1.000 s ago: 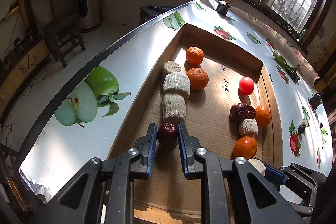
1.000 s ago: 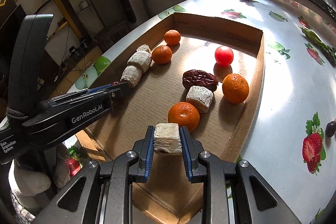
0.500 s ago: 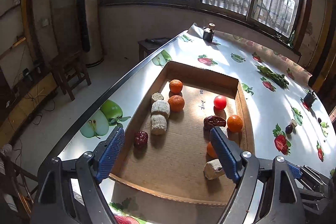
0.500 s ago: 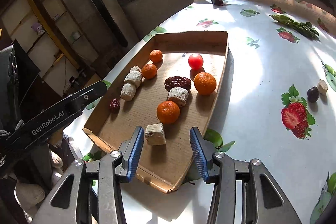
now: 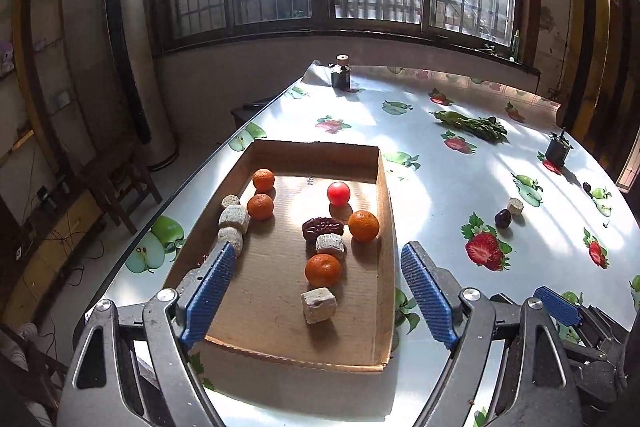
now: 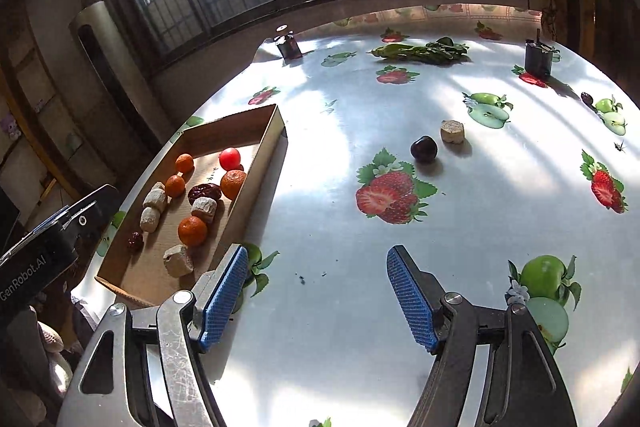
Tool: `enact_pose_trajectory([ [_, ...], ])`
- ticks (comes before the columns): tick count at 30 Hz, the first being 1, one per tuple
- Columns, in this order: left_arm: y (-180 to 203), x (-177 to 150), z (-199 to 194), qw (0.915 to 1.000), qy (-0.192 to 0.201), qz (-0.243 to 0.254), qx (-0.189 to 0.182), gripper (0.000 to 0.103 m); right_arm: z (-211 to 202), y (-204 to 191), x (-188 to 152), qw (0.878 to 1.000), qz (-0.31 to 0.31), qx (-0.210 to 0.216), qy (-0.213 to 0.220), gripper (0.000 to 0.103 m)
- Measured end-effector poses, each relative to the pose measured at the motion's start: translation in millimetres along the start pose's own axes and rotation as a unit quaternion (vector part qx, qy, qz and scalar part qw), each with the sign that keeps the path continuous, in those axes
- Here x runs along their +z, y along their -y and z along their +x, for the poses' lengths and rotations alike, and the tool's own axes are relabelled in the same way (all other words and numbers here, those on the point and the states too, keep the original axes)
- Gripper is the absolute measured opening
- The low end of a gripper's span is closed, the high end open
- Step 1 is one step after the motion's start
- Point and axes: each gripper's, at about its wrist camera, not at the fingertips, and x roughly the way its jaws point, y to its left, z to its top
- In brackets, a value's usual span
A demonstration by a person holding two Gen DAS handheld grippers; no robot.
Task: Organize fruits
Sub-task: 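Move left tool to the dark plum while right tool approaches a round white slice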
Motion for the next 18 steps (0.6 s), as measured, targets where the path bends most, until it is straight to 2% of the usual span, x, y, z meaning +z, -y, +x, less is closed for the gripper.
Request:
enact_pose_trajectory([
  [9,22.0,-5.8,4.5,0.9996,-0.004,0.024,0.012,0.084,2.7,15.6,-7.7,1.000,0.018,0.012,-0.010,0.078],
  [18,28.2,-9.8,8.9,0.9993,-0.011,0.034,0.008,0.084,7.7,23.6,-9.5,0.999,0.034,0.005,-0.020,0.079],
])
